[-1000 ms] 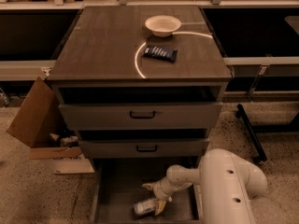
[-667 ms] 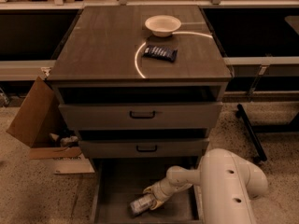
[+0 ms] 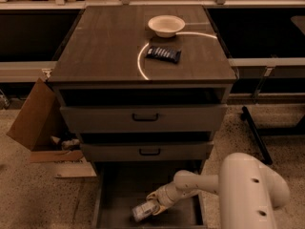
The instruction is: Pick blue plastic bottle from bottom drawer and place on counter
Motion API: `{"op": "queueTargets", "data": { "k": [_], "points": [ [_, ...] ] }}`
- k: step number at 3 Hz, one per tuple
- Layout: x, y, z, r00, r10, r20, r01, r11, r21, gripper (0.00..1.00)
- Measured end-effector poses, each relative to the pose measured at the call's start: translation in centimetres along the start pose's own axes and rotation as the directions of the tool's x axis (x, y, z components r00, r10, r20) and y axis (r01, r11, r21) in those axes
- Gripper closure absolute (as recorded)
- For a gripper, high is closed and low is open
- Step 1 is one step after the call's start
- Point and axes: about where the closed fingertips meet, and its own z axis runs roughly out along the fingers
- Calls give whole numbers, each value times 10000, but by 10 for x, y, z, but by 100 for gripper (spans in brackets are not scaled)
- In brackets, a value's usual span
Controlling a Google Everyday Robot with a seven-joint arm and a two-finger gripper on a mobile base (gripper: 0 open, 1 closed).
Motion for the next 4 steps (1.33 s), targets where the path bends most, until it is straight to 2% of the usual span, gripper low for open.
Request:
{"op": "queueTargets", "data": {
  "k": [1,3,4],
  "points": [
    [-24,3,-49,9989,100,447,-118,9992,390,100],
    [-58,7,-178,9928,592,1041,-689,9933,925,100],
    [-58,7,-178,9928,592,1041,-689,9933,925,100]
  ]
}}
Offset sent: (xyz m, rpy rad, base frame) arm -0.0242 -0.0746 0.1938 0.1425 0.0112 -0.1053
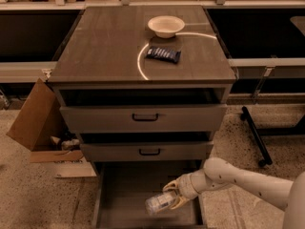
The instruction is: Pick blue plastic bottle from bottom drawer and place on counter
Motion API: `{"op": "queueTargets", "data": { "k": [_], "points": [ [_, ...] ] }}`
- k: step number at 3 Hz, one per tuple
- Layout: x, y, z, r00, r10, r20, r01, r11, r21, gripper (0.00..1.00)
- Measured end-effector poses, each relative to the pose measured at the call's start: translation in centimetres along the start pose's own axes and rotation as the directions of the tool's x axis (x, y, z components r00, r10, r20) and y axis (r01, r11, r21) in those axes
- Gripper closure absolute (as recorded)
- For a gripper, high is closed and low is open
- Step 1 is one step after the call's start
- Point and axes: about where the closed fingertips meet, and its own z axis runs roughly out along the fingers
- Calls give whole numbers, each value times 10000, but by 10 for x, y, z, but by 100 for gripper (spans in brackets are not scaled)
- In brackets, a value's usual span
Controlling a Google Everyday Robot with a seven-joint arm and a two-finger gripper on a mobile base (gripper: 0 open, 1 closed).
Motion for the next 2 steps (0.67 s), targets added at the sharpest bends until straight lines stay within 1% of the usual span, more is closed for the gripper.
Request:
{"op": "queueTargets", "data": {
  "k": [1,2],
  "points": [
    [-9,-7,-13,9994,-244,-242,247,9996,137,100],
    [-32,-16,-54,9943,-664,-830,712,9959,560,100]
  ]
}}
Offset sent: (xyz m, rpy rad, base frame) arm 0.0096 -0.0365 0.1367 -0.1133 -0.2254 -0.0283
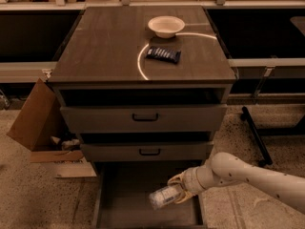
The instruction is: Pick blue plastic bottle from bottom drawer and place on counter
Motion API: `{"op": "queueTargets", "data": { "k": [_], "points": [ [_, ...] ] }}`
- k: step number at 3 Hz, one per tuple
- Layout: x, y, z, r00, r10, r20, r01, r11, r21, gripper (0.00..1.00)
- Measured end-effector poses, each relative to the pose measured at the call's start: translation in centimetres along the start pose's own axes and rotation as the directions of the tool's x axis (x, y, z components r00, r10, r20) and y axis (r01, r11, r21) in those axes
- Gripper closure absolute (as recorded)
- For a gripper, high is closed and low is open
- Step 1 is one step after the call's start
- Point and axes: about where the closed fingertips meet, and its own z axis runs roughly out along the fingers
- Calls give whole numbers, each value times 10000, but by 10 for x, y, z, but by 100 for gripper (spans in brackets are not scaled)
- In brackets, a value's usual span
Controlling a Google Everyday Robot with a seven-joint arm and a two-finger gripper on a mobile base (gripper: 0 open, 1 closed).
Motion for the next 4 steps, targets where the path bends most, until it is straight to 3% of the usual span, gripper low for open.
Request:
{"op": "queueTargets", "data": {
  "k": [1,2,3,4],
  "points": [
    [-17,-19,-55,9974,-500,-525,519,9980,360,100],
    [-31,-34,-103,9938,-912,-639,958,9927,730,100],
    [-31,-34,-103,9938,-915,-638,961,9927,733,100],
    [-46,-60,-142,9853,-1497,-820,1579,9819,1047,100]
  ]
}}
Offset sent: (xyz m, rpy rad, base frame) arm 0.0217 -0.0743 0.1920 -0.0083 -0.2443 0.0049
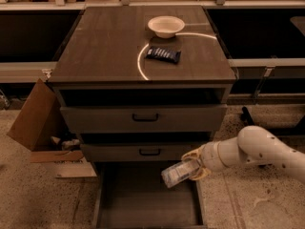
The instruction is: Pick blue plastic bottle from bottom drawer and place on counter
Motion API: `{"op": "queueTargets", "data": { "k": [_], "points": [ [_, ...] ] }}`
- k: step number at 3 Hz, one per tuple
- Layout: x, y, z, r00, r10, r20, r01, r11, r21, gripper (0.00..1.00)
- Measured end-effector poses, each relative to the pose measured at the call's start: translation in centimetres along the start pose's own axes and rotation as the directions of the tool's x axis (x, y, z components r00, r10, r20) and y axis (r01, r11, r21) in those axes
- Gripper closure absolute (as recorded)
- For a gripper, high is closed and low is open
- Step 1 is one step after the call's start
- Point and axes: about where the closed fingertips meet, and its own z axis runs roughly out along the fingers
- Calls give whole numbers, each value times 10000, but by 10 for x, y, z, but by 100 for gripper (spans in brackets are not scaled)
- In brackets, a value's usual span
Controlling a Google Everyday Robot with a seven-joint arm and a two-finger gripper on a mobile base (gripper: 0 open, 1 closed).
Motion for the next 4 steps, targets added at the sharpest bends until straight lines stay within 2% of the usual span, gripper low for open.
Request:
{"op": "queueTargets", "data": {
  "k": [1,2,3,4],
  "points": [
    [-10,-47,-55,9972,-727,-183,735,9962,468,100],
    [-24,-103,-116,9880,-1451,-520,1499,9831,1049,100],
    [-24,-103,-116,9880,-1451,-520,1499,9831,1049,100],
    [-32,-133,-144,9810,-1799,-723,1881,9736,1296,100]
  ]
}}
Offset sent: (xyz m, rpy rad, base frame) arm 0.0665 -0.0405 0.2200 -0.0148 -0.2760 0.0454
